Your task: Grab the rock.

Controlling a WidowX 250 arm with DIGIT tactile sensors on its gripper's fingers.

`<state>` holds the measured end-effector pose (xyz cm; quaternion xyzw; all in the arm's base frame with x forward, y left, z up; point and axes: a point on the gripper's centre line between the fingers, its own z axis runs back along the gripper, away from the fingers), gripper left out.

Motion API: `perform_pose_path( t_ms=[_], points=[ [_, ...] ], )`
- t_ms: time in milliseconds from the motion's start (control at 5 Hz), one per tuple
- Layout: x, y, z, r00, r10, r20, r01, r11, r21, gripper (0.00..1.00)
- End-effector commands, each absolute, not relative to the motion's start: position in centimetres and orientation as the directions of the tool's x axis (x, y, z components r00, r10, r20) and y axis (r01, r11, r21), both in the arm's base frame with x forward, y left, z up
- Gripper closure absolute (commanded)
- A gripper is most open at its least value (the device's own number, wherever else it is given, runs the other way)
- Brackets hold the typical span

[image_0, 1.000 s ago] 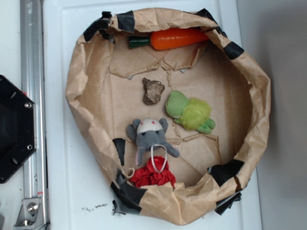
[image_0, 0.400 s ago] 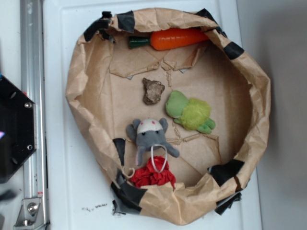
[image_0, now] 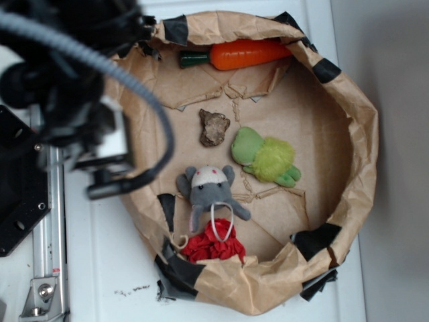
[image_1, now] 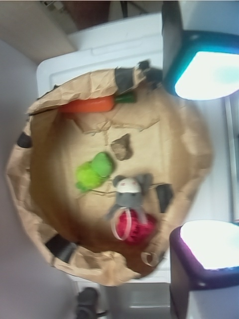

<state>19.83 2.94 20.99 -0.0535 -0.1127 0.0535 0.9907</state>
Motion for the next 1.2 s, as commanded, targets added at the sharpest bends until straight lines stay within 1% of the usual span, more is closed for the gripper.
perform_pose_path(
  t_ms=[0,200,400,600,800,1000],
  points=[
    [22.2,4.9,13.9,0.799,0.578,0.165,-0.548,0.813,-0.195,0.00],
    [23.2,4.5,11.1,0.641,0.754,0.139,-0.742,0.656,-0.135,0.00],
    [23.8,4.3,8.6,0.527,0.836,0.154,-0.838,0.541,-0.070,0.00],
    [24.8,4.7,5.7,0.591,0.790,0.163,-0.797,0.603,-0.034,0.00],
    [25.2,4.3,4.5,0.657,0.738,0.154,-0.744,0.668,-0.024,0.00],
    [25.2,4.8,2.9,0.714,0.693,0.101,-0.696,0.718,-0.012,0.00]
  ],
)
